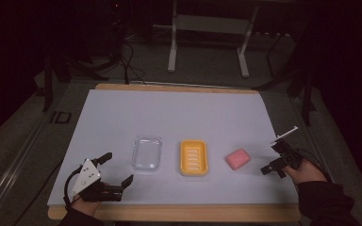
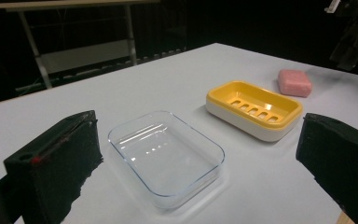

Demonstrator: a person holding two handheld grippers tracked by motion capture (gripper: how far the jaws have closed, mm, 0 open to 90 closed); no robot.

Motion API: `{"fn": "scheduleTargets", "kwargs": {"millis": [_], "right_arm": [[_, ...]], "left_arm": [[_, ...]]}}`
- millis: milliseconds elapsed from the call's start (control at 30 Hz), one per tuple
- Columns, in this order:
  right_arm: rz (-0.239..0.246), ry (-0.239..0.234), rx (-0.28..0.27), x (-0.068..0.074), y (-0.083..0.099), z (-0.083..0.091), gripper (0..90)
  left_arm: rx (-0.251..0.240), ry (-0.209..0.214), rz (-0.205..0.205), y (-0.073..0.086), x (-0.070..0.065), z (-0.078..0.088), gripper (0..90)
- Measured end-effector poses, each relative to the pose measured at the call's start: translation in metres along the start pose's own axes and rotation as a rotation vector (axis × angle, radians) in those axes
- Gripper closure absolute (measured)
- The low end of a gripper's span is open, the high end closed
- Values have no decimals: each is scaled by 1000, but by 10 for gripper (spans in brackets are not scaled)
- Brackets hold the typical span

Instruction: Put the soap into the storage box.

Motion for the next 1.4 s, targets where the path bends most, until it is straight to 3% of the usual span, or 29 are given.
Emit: {"fn": "scheduleTargets", "kwargs": {"millis": [133,300,467,633,833,1000,1133,1233,1267,1300,1333,1367,1400], "right_arm": [[18,-28,48,1,4,0,136],[68,-97,142,6,16,0,135],[152,-75,218,3,29,0,129],[243,-76,258,3,36,2,127],[446,-66,285,11,44,1,130],[558,-43,264,15,42,1,136],[571,-59,277,18,40,2,134],[651,-102,291,25,41,4,136],[651,-102,291,25,41,4,136],[707,-121,278,28,40,5,136],[707,-121,278,28,40,5,136],[755,-159,253,34,38,5,136],[755,-159,253,34,38,5,136]], "left_arm": [[5,-4,2,1,1,-1,2],[5,-6,4,1,1,-1,2],[7,-8,6,1,1,-1,2],[5,-13,13,1,2,-1,2],[4,-7,21,1,3,-2,2],[1,1,18,0,2,-2,2],[-5,8,22,0,2,-1,2],[-9,16,24,0,1,-1,2],[-9,16,24,0,1,-1,2],[-6,17,22,0,1,-1,2],[-4,18,22,0,1,-2,2],[-5,20,23,0,0,-2,2],[-5,20,23,0,0,-2,2]]}}
Point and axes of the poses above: each handheld gripper's, and its own axes: z roughly backward along the jaws, y roughly out of its underside, x roughly to its left, the point moved 10 cm from there along -z, roughly forward along the jaws, and after that the axes turned 4 degrees about -z, right-handed, at the moved point
